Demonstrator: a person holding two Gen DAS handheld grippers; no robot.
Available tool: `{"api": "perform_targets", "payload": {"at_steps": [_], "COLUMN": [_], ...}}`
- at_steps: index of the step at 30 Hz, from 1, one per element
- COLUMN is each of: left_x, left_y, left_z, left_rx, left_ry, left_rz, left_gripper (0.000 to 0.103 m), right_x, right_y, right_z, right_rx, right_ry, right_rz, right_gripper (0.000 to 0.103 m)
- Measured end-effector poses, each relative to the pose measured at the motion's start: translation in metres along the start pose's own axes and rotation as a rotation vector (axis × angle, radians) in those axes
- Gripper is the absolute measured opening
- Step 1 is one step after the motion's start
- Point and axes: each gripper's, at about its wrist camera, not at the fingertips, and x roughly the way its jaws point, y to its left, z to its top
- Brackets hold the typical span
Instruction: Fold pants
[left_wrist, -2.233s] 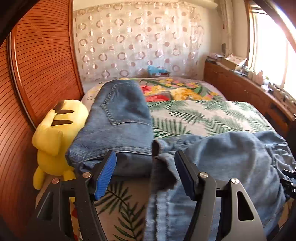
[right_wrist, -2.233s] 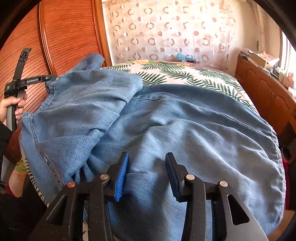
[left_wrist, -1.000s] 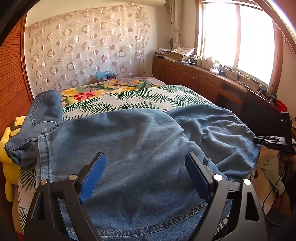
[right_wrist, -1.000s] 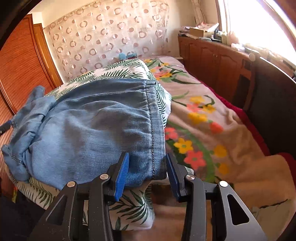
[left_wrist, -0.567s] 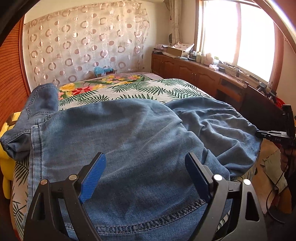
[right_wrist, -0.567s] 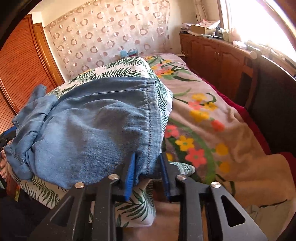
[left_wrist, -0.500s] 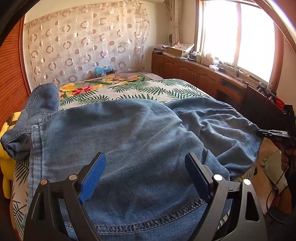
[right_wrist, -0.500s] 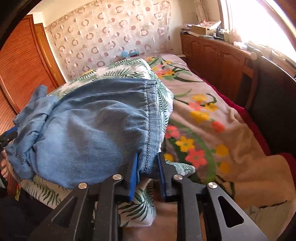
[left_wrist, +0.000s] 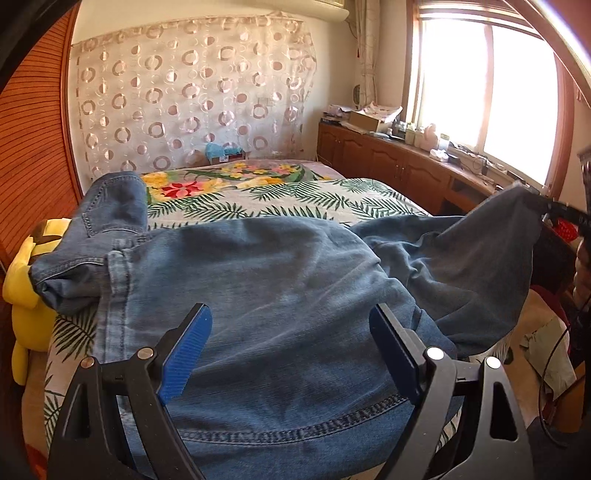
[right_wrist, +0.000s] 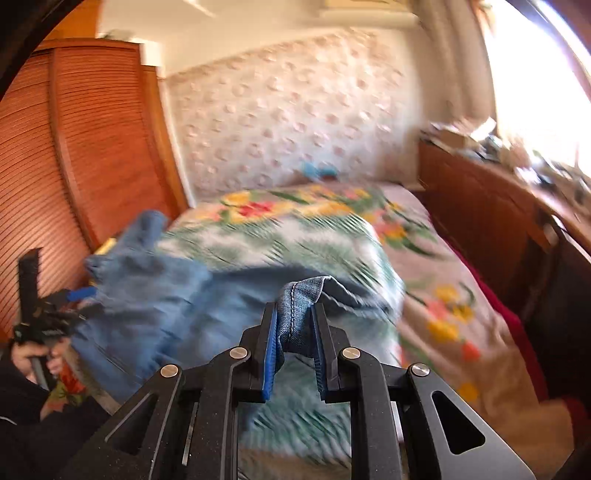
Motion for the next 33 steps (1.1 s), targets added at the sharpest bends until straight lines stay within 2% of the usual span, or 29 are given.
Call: {"api": "perform_targets", "payload": {"at_steps": [9,13,16,18,21,23,27,29,33], "left_x": [-0.026,-0.036,-0.04,-0.04,-0.037,-0.037,-0.032,-0.027,-0.014], "left_y": [0.026,0.037,0.046,0.05,0.058,0.061,0.06,0.058,0.052], "left_z": [0.0,-0.005,-0.01,-0.012,-0.016,-0.017,-0.02,-0.021,-0.024], "left_rx": [-0.044,-0.059,-0.078,-0.087,-0.102,-0.107,-0.108,-0.101,-0.081], "left_ry": [-0.045,-0.059,-0.062,-0.059,-0.05,-0.047,-0.039,-0.031,-0.005], "left_rz": [0.046,0.067,0.078,0.084,0.087,0.085,0.071,0.066,0.042], "left_gripper": [0.087,0.088,0.088,0.087,0.088,0.088,0.088,0.088,0.088], "right_x": [0.035,0.053,0.075,0.09,0.111,0.125,0.129,0.111,0.122], "right_y": [0.105,0.153,0.179,0.188,0.195,0.182,0.173,0.171,0.17], "right_z": [0.059,0.065,0.062,0.06,0.058,0.063,0.065,0.06,0.051], "right_rx": [-0.184,-0.248,-0.269,-0.263,-0.251,-0.239,-0.237,-0.233,-0.216], "right_ry": [-0.082,-0.069,-0.025,0.001,0.035,0.046,0.063,0.079,0.136], "right_rz": [0.237,0.343,0.401,0.411,0.388,0.377,0.325,0.309,0.285], "right_gripper": [0.017,0.017,0.017,0.019,0.027,0.029,0.035,0.036,0.036]}}
